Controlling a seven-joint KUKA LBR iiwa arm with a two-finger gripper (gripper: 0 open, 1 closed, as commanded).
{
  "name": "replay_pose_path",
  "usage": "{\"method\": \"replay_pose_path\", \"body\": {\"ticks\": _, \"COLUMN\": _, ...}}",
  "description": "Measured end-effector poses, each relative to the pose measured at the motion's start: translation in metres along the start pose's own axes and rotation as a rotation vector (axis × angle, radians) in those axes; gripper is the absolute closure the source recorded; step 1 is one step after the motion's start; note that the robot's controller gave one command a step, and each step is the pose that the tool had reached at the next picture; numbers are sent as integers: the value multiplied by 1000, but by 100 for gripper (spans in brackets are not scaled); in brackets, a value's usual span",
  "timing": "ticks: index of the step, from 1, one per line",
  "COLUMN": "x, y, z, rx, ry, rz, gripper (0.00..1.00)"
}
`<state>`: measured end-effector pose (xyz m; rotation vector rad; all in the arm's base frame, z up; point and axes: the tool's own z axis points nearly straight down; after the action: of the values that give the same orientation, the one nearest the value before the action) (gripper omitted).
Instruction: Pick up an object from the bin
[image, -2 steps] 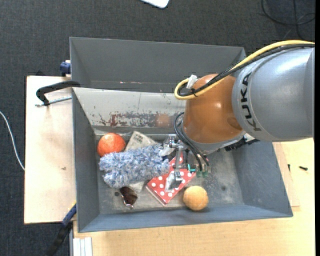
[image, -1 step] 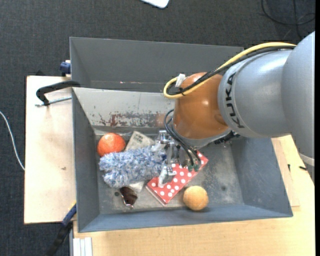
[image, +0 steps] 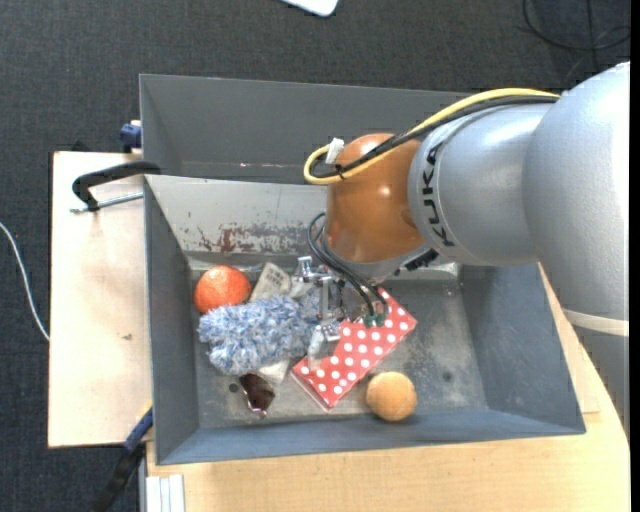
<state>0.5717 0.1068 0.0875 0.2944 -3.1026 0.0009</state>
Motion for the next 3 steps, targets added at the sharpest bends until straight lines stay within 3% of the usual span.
{"method": "replay_pose_path", "body": {"ticks": 1, "x": -1, "y": 0, "z": -2, "rx": -1, "ry": -9, "rz": -4, "gripper": 100}}
{"method": "replay_pose_path", "body": {"ticks": 2, "x": -1, "y": 0, "z": -2, "rx": -1, "ry": -9, "rz": -4, "gripper": 100}}
{"method": "replay_pose_path", "body": {"ticks": 3, "x": -4, "y": 7, "z": -36, "rx": 1, "ry": -25, "rz": -39, "gripper": 100}}
